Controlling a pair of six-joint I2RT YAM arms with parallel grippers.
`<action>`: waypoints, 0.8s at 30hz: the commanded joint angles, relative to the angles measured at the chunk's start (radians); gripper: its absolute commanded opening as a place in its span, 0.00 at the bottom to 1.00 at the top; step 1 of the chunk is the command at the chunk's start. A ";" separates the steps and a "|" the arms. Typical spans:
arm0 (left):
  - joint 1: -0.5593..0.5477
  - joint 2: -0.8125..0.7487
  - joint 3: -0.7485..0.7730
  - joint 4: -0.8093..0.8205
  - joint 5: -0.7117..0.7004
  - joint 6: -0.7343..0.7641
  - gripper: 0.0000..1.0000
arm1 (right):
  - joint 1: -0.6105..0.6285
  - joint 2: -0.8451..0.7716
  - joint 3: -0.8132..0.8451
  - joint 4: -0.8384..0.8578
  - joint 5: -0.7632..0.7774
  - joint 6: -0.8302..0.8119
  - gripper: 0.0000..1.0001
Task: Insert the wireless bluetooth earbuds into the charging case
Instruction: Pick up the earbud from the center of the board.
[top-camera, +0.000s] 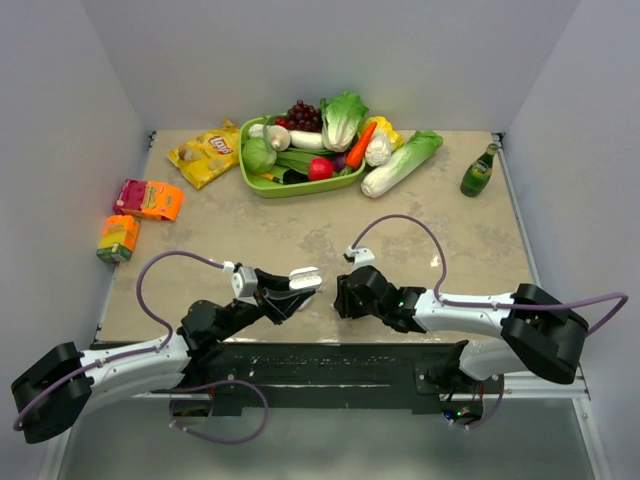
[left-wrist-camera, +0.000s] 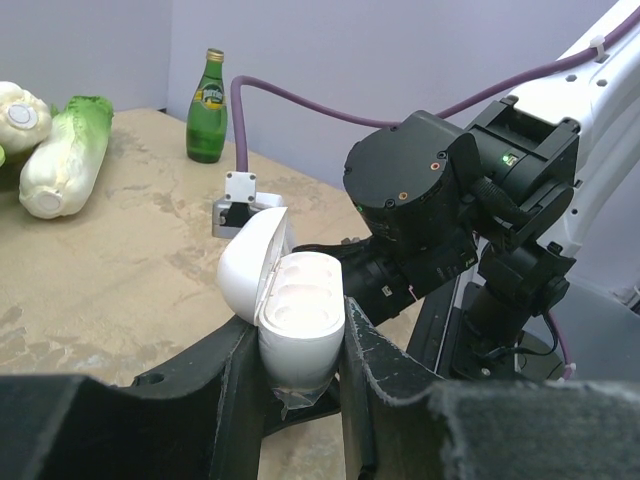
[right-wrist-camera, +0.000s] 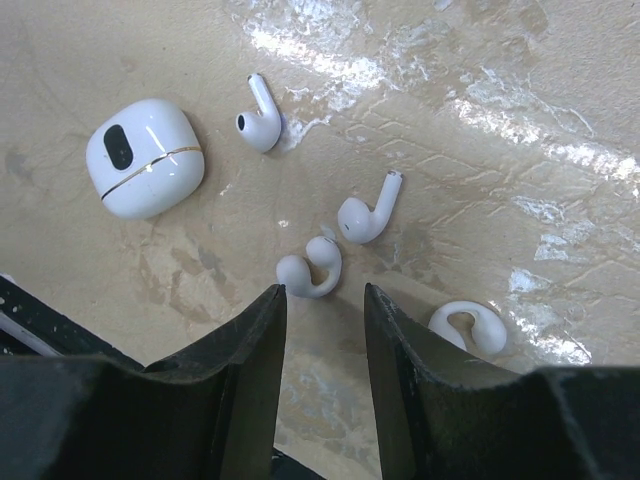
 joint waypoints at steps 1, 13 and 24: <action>-0.004 0.000 -0.135 0.047 -0.014 -0.002 0.00 | 0.006 -0.028 -0.017 0.014 0.026 0.025 0.41; -0.006 0.001 -0.135 0.044 -0.011 -0.005 0.00 | 0.006 0.025 -0.003 0.016 0.034 0.016 0.40; -0.004 0.003 -0.146 0.050 -0.014 -0.007 0.00 | 0.004 0.071 0.020 0.030 0.029 0.005 0.40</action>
